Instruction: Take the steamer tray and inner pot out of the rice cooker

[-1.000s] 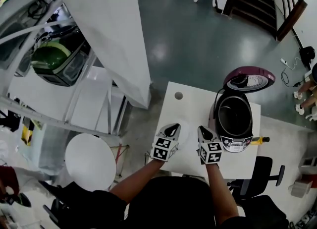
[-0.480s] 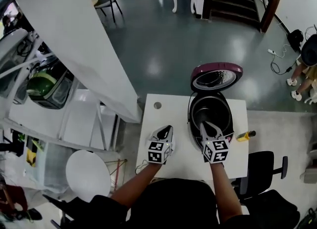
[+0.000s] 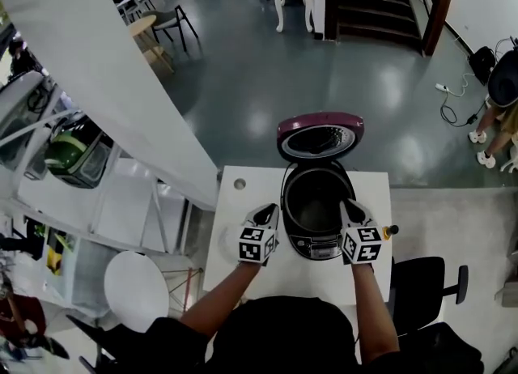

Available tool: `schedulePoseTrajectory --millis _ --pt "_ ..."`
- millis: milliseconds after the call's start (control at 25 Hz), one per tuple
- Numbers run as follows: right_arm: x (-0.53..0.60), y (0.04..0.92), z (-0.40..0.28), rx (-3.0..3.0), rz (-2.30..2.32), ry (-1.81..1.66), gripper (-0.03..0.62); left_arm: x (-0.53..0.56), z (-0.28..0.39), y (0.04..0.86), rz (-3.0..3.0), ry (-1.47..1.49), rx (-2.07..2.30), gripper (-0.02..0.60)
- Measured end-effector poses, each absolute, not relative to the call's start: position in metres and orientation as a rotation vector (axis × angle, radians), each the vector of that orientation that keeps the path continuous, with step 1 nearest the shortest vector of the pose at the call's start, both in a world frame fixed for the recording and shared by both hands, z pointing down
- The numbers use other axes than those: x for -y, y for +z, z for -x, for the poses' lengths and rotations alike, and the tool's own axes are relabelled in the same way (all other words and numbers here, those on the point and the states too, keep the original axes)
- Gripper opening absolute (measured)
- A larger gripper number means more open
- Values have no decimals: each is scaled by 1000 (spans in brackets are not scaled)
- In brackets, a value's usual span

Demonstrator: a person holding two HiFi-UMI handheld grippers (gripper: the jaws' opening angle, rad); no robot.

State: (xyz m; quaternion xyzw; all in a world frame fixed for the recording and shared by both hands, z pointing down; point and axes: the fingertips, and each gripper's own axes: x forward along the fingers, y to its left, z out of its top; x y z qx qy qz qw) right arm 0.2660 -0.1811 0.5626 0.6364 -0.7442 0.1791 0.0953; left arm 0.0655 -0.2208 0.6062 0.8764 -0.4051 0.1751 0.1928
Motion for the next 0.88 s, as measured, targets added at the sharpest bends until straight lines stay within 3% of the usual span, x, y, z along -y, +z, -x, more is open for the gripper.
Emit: schedulePoseTrajectory --millis 560,640,720,880 --pt "200 628 -346 2087 -1726 619 18 240 -102 646 -2378 703 1249 15" --pt "205 638 -345 2100 -1684 650 47 243 -103 652 -2352 717 1246 19" --pt "210 648 -341 2113 -1630 674 86 246 -104 662 -2317 738 1235 88" --pt "218 668 -332 2103 -1549 705 104 248 -105 681 -2257 765 1196 121"
